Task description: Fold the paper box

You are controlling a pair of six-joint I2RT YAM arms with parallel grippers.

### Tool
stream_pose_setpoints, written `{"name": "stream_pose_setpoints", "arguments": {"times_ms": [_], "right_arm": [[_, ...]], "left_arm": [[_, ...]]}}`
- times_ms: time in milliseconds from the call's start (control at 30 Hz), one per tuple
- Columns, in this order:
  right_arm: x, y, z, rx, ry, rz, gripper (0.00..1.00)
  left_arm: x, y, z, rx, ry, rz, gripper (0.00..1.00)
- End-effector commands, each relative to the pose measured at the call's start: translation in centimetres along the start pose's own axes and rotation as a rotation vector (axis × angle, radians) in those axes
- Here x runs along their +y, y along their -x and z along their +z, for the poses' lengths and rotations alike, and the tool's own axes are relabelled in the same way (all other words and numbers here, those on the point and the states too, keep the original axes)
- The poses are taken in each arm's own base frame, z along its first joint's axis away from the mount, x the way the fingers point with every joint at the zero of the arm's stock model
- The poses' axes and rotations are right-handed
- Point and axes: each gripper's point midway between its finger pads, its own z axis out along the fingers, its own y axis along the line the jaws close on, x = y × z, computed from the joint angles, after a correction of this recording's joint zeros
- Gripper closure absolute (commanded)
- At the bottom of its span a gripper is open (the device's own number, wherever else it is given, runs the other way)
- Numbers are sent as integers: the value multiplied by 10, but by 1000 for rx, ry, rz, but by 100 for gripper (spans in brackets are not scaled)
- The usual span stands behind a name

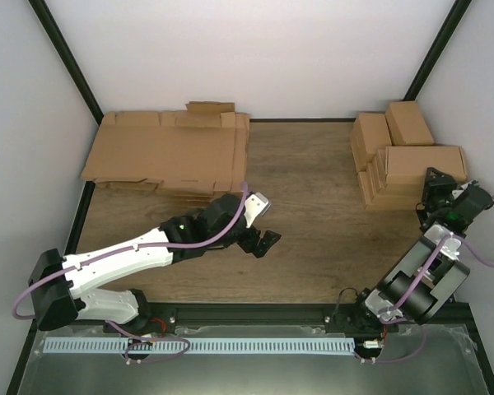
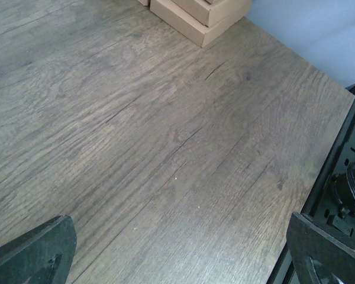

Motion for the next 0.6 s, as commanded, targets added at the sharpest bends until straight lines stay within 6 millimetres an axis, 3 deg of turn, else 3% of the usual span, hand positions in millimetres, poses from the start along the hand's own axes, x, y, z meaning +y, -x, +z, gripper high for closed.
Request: {"name": "stream_pose_setpoints", "arguments": {"times_ms": [0,133,300,567], "right_arm": [[1,18,5,-73,-74,-16,51],[-10,17,-1,-93,-138,1,19],[-14,14,-8,-103,-169,-12,1],[-9,23,-18,-144,-234,-41,0]], "left_arm": [[-2,15,0,-38,-1,-4,0],[0,12,2,-30,9,-10,0],[1,8,6,-15,9,-18,0],[4,4,5,0,23,-12,0]]}}
